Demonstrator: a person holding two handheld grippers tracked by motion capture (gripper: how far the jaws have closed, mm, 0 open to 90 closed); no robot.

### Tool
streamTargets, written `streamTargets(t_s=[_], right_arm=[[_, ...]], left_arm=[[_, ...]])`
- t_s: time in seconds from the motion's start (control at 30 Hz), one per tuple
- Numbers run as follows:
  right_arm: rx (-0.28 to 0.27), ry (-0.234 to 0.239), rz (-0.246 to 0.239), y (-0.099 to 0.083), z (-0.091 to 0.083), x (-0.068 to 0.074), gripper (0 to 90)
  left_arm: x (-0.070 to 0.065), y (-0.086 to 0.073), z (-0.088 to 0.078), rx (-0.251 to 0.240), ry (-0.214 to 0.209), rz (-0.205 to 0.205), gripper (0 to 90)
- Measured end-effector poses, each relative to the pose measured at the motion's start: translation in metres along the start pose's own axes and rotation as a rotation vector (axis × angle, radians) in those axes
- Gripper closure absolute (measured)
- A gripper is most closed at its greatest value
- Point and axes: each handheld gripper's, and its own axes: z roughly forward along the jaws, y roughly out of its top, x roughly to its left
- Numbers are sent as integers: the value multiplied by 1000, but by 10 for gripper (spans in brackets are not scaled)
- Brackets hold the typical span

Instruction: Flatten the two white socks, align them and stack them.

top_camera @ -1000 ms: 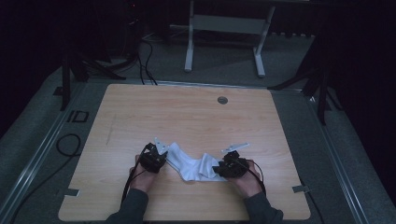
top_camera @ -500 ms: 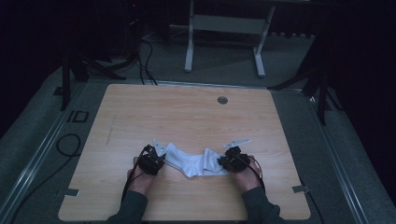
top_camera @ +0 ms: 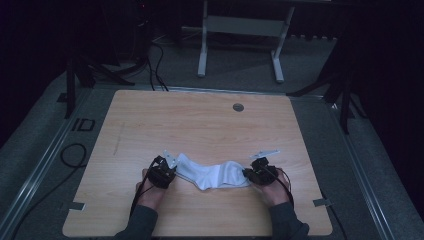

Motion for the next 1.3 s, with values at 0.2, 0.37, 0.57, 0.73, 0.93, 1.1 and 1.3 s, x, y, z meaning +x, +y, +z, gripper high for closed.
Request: streamTargets(t_s=[0.2,0.37,0.57,0.73,0.93,1.1,1.3], right_arm=[[10,-24,31,-7,-5,-15,871],[3,-33,54,-9,-7,-22,867],[-12,-34,66,-8,-12,-25,847],[-37,6,75,-9,-13,-29,660],[-104,0,111,-9,-21,-37,563],[-118,-2,117,-10,-22,-39,537],[-109,-7,111,-10,-20,-40,517]], left_arm=[[0,0,-1,5,-3,-2,885],[0,-1,-1,5,-4,-3,885],[0,-1,-2,7,-9,-10,883],[2,-3,-5,5,-34,-33,868],[9,-4,-7,-34,-93,-86,786],[14,-4,-12,-87,-94,-115,651],[23,-6,-13,-97,-86,-153,605]])
